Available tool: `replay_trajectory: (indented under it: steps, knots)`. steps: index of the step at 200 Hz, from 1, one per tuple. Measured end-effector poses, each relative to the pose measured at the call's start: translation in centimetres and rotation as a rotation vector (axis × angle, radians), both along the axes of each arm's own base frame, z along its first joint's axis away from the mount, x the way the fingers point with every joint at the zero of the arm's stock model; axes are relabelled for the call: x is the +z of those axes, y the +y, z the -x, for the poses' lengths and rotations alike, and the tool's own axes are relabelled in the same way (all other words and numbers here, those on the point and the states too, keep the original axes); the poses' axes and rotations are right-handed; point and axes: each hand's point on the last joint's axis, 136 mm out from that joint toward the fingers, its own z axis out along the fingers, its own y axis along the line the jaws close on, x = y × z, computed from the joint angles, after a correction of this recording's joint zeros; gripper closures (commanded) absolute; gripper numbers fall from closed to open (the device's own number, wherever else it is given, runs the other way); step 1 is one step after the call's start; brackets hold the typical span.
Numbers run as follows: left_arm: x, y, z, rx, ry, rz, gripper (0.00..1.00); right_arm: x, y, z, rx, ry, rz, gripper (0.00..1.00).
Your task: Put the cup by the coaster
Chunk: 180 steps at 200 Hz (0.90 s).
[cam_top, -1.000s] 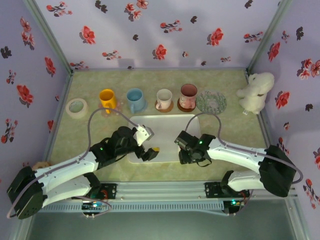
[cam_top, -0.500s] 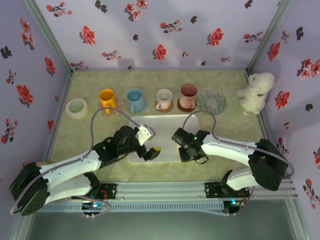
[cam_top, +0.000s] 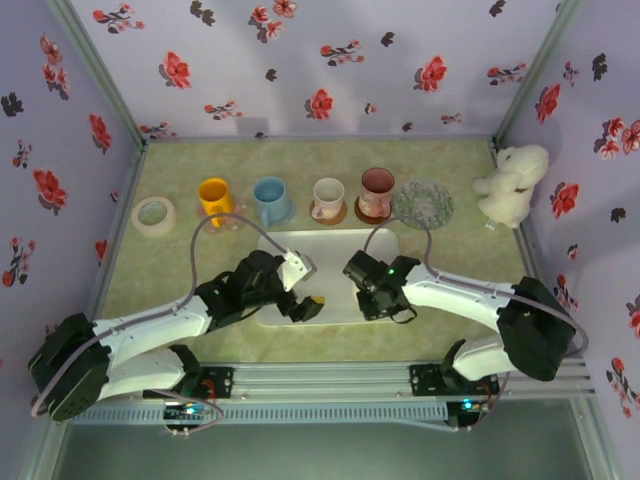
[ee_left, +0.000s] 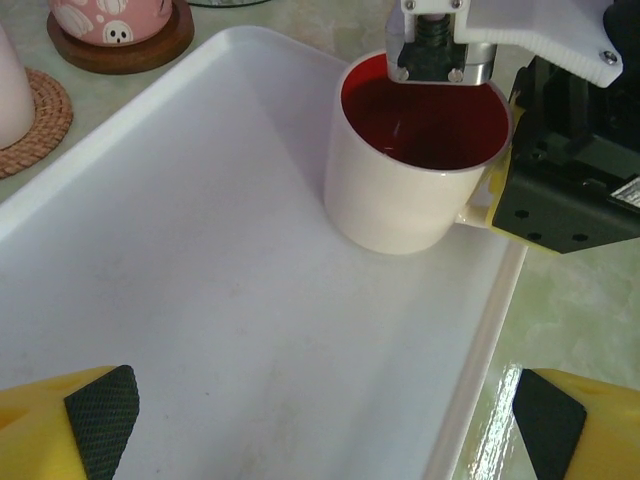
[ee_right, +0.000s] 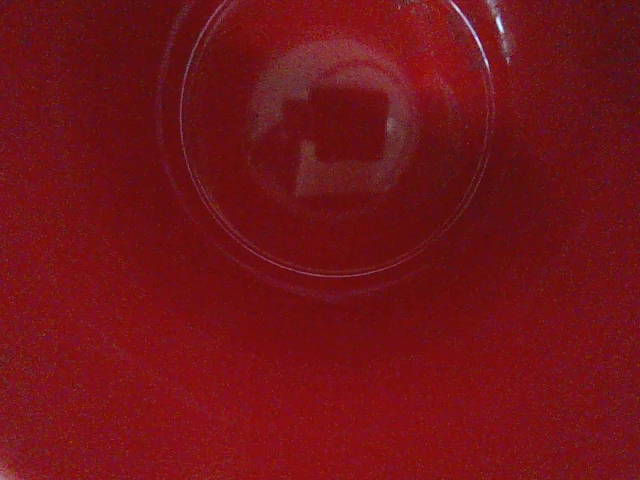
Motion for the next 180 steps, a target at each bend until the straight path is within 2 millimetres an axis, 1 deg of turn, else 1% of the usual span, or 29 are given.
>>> replay_trajectory:
  steps: [49, 81, 112, 141, 180]
  knots:
    - [0.9, -0.4, -0.1, -0.007, -0.009, 0.017, 0.01, 0.2, 0.0, 0.0, 0.022, 0.006, 0.013, 0.79]
    - [1.2, -0.4, -0.1, -0.007, -0.014, 0.025, 0.01, 0.5, -0.1, -0.1, 0.035, 0.009, 0.02, 0.88]
    - [2.0, -0.3, -0.1, -0.006, -0.028, 0.045, 0.01, 0.8, -0.2, -0.1, 0.048, 0.014, 0.03, 0.91]
    - [2.1, -0.3, -0.1, -0.006, -0.03, 0.047, 0.01, 1.1, -0.4, -0.1, 0.055, 0.016, 0.036, 1.0]
    - [2.1, -0.3, -0.1, -0.006, -0.03, 0.047, 0.01, 2.4, -0.7, -0.4, 0.047, -0.018, 0.012, 1.0]
